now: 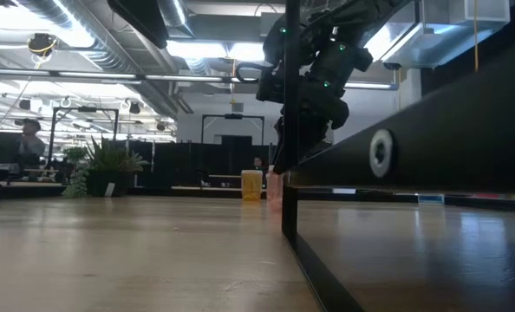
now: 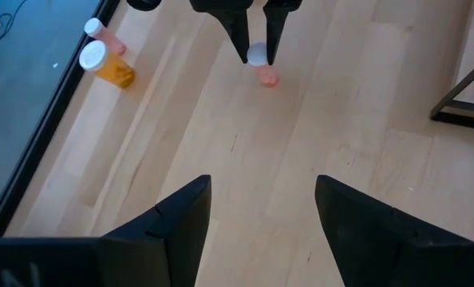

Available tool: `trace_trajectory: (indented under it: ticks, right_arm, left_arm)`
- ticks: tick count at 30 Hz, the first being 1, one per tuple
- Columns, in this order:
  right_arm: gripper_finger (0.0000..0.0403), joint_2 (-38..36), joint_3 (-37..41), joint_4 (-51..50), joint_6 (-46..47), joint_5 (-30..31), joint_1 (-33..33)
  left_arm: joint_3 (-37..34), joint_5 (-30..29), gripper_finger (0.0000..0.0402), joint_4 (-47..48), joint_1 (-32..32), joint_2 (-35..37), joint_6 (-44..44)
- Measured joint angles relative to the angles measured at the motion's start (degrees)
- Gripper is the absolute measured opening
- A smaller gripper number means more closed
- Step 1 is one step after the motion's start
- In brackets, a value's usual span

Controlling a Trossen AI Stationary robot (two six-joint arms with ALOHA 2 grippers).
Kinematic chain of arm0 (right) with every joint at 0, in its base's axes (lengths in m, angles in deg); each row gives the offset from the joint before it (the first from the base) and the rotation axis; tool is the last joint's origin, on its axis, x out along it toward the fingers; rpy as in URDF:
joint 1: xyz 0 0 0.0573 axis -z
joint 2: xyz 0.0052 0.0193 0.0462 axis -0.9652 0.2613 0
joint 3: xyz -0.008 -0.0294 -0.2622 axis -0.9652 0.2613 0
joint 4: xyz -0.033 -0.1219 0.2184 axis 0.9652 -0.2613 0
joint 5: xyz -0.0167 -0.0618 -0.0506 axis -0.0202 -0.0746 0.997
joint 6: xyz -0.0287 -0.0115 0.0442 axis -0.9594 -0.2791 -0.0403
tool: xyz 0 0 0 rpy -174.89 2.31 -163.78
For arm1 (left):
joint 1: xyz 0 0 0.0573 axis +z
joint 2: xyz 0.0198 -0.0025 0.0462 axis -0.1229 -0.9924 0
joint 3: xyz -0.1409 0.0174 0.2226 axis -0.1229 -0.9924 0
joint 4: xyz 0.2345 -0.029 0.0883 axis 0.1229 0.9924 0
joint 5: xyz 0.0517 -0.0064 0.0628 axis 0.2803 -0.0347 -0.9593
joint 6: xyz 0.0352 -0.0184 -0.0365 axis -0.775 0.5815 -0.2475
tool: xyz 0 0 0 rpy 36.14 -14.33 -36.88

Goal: Pick and place medicine bottles onto shelf by color
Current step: Put the bottom pink pill bottle on the shelf aligned with the other pink pill bottle

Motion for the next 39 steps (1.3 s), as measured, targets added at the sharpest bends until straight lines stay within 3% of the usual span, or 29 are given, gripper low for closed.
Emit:
trace_trajectory:
  ticks: [24,32,39]
  right_arm:
    - [0.0124,-13.2,0.0,-9.14,9.91,3.04,-8.65]
    - [0.0124,-18.76,0.0,-13.84,17.3,11.07,-15.19]
    - [0.0124,-19.87,-0.25,-14.55,24.23,12.13,-21.11]
  left_arm:
    - [-0.02,-0.03,0.0219,1.27,-0.78,0.0,-0.03]
    - [-0.02,-0.06,0.0219,1.27,-1.08,0.0,-0.04]
    - [-0.02,-0.04,0.0219,1.2,-1.2,0.0,-0.03]
